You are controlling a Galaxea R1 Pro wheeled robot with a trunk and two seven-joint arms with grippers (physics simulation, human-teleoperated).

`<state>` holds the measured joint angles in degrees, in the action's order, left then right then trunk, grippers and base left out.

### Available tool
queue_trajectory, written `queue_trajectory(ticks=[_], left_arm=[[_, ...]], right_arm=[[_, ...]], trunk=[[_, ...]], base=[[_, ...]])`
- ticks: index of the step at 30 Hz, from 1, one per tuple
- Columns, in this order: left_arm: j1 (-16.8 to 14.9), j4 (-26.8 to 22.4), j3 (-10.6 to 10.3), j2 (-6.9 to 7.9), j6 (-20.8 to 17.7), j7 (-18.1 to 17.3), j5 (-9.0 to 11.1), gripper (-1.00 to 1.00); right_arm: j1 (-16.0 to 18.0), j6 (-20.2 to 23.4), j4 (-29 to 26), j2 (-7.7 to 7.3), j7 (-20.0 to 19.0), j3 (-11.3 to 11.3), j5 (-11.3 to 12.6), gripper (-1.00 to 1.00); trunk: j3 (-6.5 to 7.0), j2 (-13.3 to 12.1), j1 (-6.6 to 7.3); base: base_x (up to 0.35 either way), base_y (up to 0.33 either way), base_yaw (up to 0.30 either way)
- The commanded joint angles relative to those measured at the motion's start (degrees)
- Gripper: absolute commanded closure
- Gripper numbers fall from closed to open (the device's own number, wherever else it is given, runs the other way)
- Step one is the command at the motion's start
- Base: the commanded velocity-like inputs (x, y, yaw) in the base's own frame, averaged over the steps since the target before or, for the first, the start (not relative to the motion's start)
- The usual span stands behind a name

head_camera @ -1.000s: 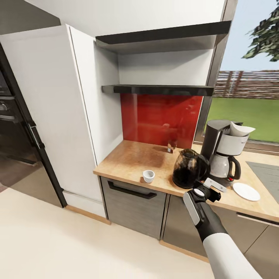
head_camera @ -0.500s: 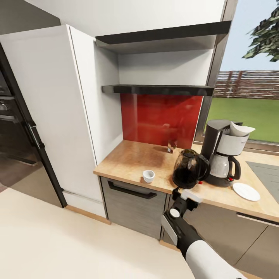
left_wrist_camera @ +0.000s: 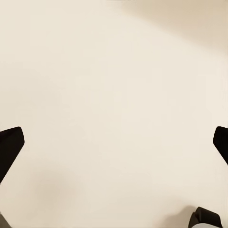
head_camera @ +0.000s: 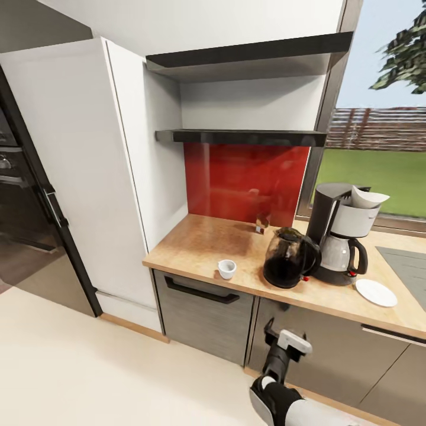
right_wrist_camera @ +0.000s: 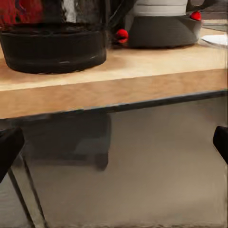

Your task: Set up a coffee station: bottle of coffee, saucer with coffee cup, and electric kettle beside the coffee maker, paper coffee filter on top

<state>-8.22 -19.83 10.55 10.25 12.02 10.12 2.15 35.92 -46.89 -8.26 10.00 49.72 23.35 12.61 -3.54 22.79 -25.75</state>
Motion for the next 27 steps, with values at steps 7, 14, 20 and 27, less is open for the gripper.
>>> queue_trajectory(ticks=[7,14,20,27], left_arm=[[-0.05,0.13,-0.01,-0.05,0.36,-0.12,0.22,-1.0],[-0.05,0.43,0.08,-0.54,0.37,-0.2,0.23,-1.0],[-0.1,0.05,-0.71,-1.54,0.33,-0.26,-0.08,-1.0],[-3.93,-0.13,-1.56,-0.94,-0.09,-1.34,-0.38,-1.0]], right_arm=[[-4.14,-0.68,6.22,0.0,0.06,0.6,0.31,-1.0],[-8.38,12.56,6.79,0.0,-5.19,0.33,0.49,-1.0],[-9.01,29.37,6.69,-0.29,-19.21,-0.01,1.26,-1.0],[-9.11,45.66,6.49,-4.06,-32.61,-1.62,12.24,-1.0]], trunk=[[-0.13,0.13,-0.04],[-0.13,0.13,-0.04],[-0.13,0.13,-0.04],[-0.13,0.13,-0.04]], base=[[0.0,0.0,0.0],[0.0,0.0,0.0],[0.0,0.0,0.0],[0.0,0.0,0.0]])
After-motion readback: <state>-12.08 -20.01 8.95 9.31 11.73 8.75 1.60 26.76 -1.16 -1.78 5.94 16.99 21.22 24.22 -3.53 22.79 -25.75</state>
